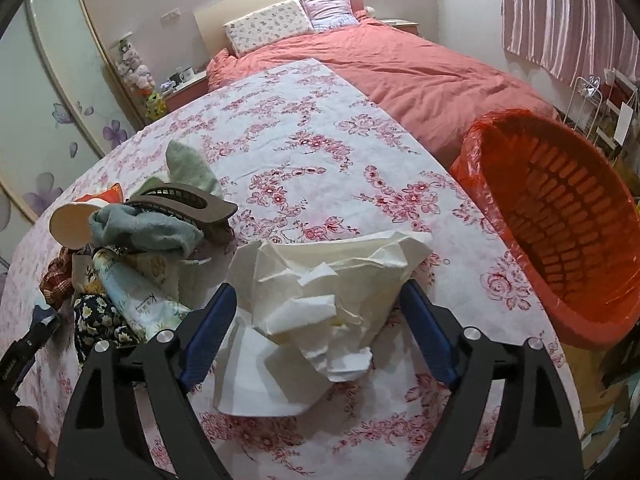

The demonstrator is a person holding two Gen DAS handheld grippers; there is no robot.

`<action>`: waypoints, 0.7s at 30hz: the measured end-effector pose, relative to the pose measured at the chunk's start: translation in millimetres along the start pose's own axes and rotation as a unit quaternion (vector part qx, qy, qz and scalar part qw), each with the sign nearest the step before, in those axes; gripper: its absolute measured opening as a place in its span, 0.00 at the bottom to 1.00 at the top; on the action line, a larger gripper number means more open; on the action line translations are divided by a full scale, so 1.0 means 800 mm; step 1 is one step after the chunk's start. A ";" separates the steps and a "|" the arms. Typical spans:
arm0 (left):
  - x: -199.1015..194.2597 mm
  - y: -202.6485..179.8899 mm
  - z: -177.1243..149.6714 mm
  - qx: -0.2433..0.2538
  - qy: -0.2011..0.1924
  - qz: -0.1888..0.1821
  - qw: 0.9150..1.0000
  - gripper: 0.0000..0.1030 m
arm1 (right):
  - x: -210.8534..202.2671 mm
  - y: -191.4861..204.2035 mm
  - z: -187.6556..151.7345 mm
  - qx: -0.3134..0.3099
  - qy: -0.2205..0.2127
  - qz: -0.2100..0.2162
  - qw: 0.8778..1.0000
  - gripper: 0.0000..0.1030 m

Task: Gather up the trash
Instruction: 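Grasp the crumpled white tissue with the right gripper while the left gripper grasps the blue wrapper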

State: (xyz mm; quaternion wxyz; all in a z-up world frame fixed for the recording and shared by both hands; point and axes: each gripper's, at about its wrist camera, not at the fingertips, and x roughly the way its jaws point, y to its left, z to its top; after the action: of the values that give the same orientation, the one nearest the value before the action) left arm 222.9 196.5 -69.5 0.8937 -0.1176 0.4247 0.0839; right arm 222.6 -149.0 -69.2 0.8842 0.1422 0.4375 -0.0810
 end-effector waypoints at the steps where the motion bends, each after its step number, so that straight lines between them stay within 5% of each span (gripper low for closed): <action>1: -0.001 0.001 0.000 -0.002 -0.001 0.004 1.000 0.96 | 0.000 0.000 0.000 0.000 0.003 0.002 1.000 0.81; 9: -0.017 0.011 0.013 -0.021 -0.027 -0.002 0.999 0.96 | 0.002 0.003 0.001 0.011 0.008 0.010 1.000 0.83; 11: -0.007 0.007 0.021 -0.010 -0.016 0.023 1.000 0.96 | 0.003 0.004 0.002 0.011 0.008 0.005 1.000 0.83; 16: 0.021 0.015 0.020 -0.011 0.023 0.028 0.999 0.68 | 0.010 0.016 0.003 -0.016 0.003 -0.008 1.000 0.80; 21: 0.019 0.032 0.024 -0.003 0.013 0.043 0.999 0.65 | 0.009 0.015 -0.001 -0.041 -0.006 -0.022 0.999 0.75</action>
State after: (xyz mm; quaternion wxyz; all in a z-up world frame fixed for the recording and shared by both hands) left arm 239.7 227.1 -73.0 0.8836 -0.1030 0.4403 0.1216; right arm 229.6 -137.3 -73.0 0.8898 0.0956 0.4382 -0.0837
